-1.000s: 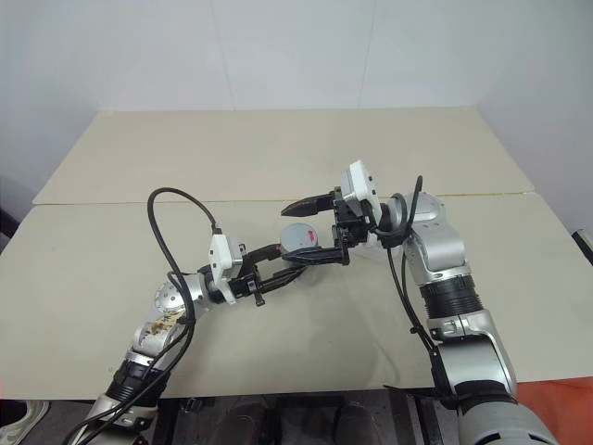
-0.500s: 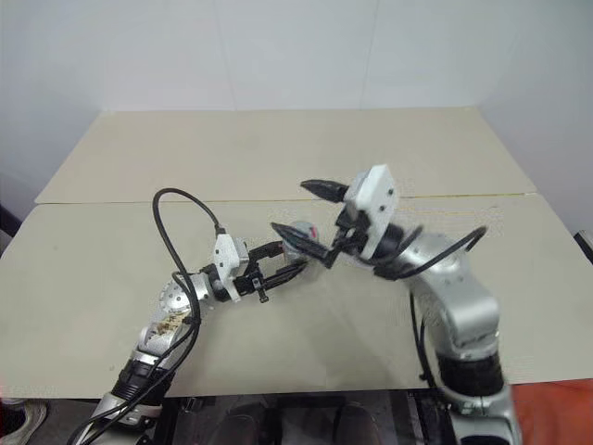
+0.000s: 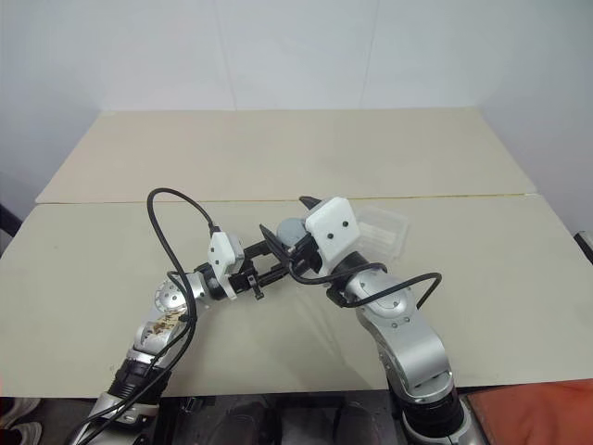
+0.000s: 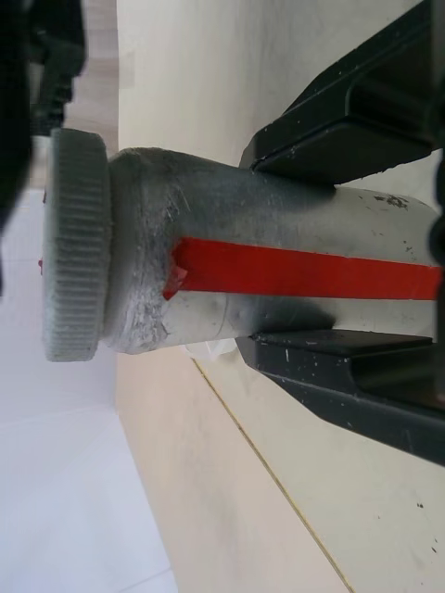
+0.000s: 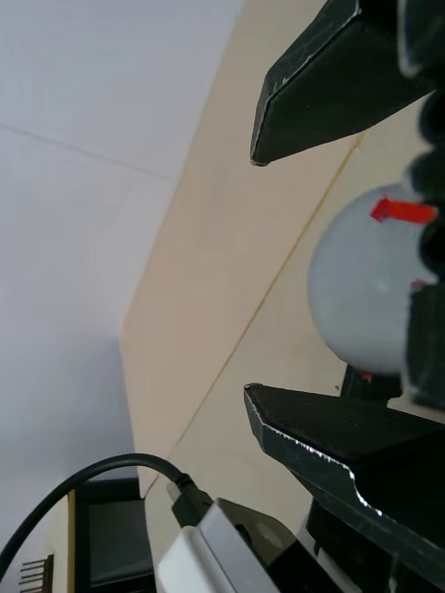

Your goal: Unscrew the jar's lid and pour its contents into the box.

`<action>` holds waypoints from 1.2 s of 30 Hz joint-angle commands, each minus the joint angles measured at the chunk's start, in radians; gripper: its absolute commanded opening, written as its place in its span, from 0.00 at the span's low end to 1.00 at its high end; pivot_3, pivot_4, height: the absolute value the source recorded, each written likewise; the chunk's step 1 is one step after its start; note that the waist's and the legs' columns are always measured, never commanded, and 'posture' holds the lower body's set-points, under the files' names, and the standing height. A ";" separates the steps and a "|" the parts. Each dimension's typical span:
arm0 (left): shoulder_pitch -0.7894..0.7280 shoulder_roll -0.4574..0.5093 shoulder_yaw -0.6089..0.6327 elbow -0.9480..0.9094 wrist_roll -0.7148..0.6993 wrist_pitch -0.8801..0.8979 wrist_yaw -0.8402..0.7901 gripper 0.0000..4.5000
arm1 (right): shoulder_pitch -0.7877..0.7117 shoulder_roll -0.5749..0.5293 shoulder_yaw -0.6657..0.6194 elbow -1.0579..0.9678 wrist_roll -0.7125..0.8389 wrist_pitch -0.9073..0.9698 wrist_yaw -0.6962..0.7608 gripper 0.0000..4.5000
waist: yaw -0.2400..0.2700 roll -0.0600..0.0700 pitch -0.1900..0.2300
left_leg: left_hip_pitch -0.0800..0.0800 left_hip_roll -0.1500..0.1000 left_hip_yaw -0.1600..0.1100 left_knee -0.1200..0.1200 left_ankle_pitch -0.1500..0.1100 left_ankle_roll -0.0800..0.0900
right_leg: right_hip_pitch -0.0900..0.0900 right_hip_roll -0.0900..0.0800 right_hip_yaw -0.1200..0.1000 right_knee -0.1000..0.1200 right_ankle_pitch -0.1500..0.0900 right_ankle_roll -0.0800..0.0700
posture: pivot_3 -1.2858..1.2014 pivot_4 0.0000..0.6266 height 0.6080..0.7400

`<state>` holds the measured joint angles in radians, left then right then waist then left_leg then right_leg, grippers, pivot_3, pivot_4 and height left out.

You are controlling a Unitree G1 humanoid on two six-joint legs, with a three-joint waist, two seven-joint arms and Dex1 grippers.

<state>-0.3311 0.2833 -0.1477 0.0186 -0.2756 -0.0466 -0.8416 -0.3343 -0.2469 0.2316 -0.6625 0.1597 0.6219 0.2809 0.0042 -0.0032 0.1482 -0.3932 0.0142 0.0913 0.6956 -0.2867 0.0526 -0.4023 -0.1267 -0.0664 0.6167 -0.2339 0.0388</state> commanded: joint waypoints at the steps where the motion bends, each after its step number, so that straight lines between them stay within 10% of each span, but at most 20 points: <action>1: -0.007 0.001 0.014 -0.021 -0.006 -0.016 0.005 0.41 | 0.003 0.009 0.007 -0.026 -0.014 -0.014 -0.011 0.98 | -0.002 0.000 0.000 | 0.000 0.000 0.000 0.000 0.000 0.000 | 0.000 0.000 0.000 0.000 0.000 0.000 | 0.52 0.24 1.00; 36: 0.003 0.017 0.067 0.032 -0.011 -0.043 -0.002 0.41 | 0.118 -0.040 -0.061 -0.097 -0.002 0.021 0.012 0.98 | -0.008 0.000 0.000 | 0.000 0.000 0.000 0.000 0.000 0.000 | 0.000 0.000 0.000 0.000 0.000 0.000 | 0.52 0.24 1.00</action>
<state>-0.3162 0.2979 -0.0973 0.0620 -0.2764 -0.0609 -0.8401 -0.2185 -0.2846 0.1878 -0.7150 0.1439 0.6430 0.2862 -0.0036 -0.0032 0.1482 -0.3932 0.0145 0.0909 0.6956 -0.2868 0.0528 -0.4023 -0.1267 -0.0663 0.6166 -0.2339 0.0388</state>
